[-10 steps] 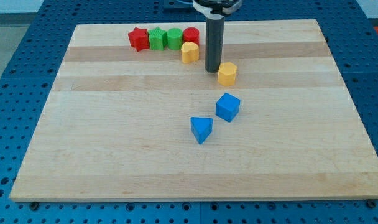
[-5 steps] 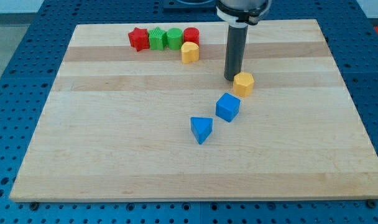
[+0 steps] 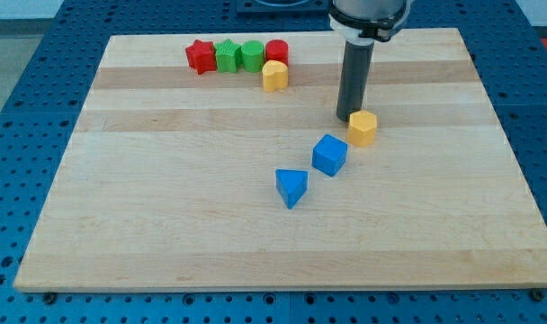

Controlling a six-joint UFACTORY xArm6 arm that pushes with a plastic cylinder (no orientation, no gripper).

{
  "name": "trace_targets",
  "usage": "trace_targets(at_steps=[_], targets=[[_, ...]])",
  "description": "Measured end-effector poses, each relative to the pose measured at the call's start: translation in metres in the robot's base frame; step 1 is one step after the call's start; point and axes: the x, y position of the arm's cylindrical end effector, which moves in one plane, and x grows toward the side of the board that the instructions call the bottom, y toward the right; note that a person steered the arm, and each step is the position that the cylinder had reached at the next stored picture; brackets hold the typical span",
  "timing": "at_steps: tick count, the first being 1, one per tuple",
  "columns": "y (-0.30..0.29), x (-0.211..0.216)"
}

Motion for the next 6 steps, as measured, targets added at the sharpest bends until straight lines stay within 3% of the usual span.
trace_targets(at_steps=[4, 6], targets=[[-0.009, -0.008], [-0.089, -0.016]])
